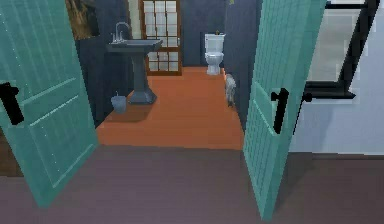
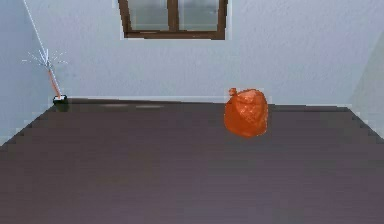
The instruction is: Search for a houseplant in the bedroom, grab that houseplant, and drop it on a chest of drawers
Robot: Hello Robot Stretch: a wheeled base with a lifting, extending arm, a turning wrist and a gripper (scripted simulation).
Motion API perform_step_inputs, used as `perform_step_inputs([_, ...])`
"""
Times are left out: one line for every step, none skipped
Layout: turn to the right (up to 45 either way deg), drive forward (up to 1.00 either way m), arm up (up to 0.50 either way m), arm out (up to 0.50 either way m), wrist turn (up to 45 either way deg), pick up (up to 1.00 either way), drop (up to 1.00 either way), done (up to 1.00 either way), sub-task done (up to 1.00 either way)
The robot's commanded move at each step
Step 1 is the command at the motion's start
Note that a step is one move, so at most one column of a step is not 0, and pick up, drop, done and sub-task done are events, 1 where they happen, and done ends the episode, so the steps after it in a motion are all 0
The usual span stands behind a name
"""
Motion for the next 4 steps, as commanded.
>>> perform_step_inputs([-3.0, 0.00, 0.00, 0.00, 0.0, 0.00, 0.00, 0.00, 0.00])
perform_step_inputs([-3.0, 0.00, 0.00, 0.00, 0.0, 0.00, 0.00, 0.00, 0.00])
perform_step_inputs([0.0, 0.75, 0.00, 0.00, 0.0, 0.00, 0.00, 0.00, 0.00])
perform_step_inputs([0.0, 0.20, 0.00, 0.00, 0.0, 0.00, 0.00, 0.00, 0.00])
